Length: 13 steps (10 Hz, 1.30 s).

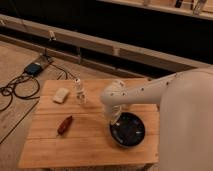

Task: Drag the ceramic bowl in a circle

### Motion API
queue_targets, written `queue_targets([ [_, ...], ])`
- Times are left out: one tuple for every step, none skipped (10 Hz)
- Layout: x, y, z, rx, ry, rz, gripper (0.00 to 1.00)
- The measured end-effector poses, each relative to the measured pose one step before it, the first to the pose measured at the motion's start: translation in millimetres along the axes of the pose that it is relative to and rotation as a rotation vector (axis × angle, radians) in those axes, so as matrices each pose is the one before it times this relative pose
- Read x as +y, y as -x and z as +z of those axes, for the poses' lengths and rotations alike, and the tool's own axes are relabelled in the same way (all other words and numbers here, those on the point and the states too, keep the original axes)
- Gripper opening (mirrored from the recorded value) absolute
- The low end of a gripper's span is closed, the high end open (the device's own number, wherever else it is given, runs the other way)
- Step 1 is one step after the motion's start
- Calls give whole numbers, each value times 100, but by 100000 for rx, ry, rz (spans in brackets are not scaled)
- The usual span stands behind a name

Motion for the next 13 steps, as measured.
queue_targets([
  [683, 85, -342, -783, -284, -1968, 0],
  [772, 125, -241, -864, 188, -1958, 0],
  [1364, -58, -286, -695, -10, -3472, 0],
  [1093, -114, -155, -314, 251, -2632, 0],
  [1320, -255, -102, -9, 107, -3305, 0],
  [1536, -402, -12, 213, 201, -4046, 0],
  [1744, -616, 79, 487, 155, -4898, 0],
  [1182, -464, 29, 322, 206, -3459, 0],
  [1308, -739, 107, 719, 90, -4214, 0],
  [1061, -846, 165, 801, -222, -4360, 0],
  [683, -979, 246, 1069, -334, -3673, 0],
  [302, -1259, 312, 1387, -615, -3324, 0],
  [-126, -1728, 283, 1577, -740, -2930, 0],
])
